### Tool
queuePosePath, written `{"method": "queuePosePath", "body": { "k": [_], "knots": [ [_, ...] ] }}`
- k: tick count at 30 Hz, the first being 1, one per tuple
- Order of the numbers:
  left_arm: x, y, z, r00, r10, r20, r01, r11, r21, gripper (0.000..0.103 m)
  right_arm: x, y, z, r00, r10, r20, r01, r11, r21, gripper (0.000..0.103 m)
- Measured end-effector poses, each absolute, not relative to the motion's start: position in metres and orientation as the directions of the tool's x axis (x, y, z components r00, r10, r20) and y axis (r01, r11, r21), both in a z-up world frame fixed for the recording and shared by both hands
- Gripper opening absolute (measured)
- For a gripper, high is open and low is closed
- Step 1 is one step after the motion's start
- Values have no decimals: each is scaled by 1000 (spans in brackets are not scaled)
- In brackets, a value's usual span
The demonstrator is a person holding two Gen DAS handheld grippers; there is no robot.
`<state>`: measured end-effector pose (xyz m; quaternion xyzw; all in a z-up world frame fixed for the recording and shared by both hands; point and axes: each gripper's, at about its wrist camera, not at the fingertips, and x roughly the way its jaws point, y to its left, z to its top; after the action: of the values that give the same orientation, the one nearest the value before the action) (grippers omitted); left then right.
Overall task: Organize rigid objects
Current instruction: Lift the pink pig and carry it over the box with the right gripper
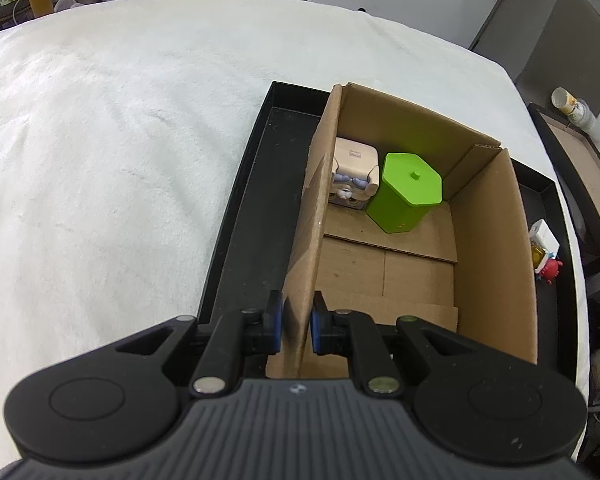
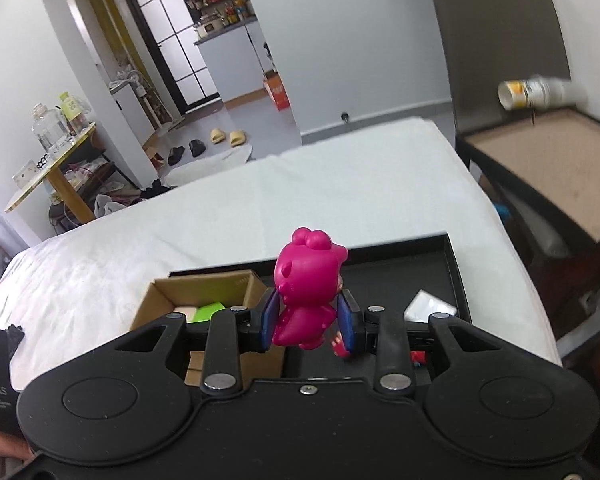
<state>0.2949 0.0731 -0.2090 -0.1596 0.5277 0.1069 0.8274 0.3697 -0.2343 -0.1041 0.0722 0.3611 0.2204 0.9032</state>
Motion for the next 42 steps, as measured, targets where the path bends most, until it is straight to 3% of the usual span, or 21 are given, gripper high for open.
{"method": "queuePosePath", "body": {
  "k": [19, 42],
  "knots": [
    [291, 85, -212, 433, -67, -899, -318, 922, -222, 14, 355, -173, -87, 637, 496, -591, -421, 865, 272, 31],
    [290, 98, -214, 442, -130, -888, -327, 898, -294, 15, 356, -106, -131, 481, 512, -712, -475, 834, 279, 32]
  ]
}}
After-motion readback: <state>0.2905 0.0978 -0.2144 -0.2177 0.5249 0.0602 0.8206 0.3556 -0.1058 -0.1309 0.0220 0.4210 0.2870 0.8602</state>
